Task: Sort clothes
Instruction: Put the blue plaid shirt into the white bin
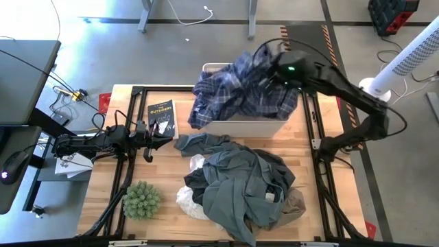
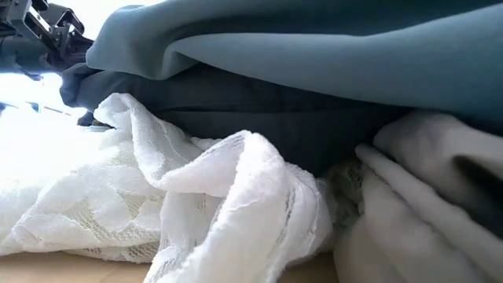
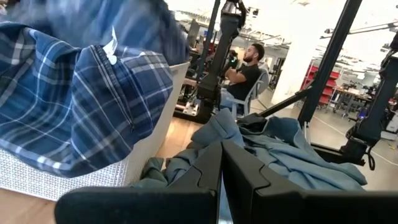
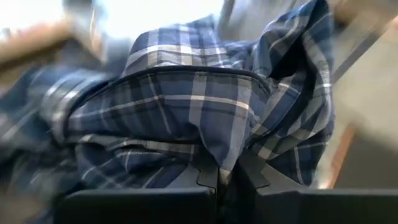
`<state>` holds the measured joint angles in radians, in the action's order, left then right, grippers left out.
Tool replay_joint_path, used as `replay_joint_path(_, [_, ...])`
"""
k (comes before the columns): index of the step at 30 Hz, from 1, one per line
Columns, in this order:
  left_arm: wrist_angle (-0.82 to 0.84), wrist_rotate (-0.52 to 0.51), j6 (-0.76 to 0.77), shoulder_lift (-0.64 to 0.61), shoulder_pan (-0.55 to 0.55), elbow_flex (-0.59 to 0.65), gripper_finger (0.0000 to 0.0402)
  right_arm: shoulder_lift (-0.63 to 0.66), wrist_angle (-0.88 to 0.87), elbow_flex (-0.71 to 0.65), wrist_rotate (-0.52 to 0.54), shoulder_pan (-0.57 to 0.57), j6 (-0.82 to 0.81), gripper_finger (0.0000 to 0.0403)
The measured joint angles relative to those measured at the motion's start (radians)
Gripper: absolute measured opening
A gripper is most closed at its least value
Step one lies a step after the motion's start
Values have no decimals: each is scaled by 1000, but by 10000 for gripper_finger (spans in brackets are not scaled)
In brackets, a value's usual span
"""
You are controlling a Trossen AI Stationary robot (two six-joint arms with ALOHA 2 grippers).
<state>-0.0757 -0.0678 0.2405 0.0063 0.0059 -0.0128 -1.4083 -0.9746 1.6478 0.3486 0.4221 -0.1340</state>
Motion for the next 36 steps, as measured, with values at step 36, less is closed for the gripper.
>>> replay_joint_path(36, [3,0,1,0,0,0,10,-452,56,434,-318,-242,38,117])
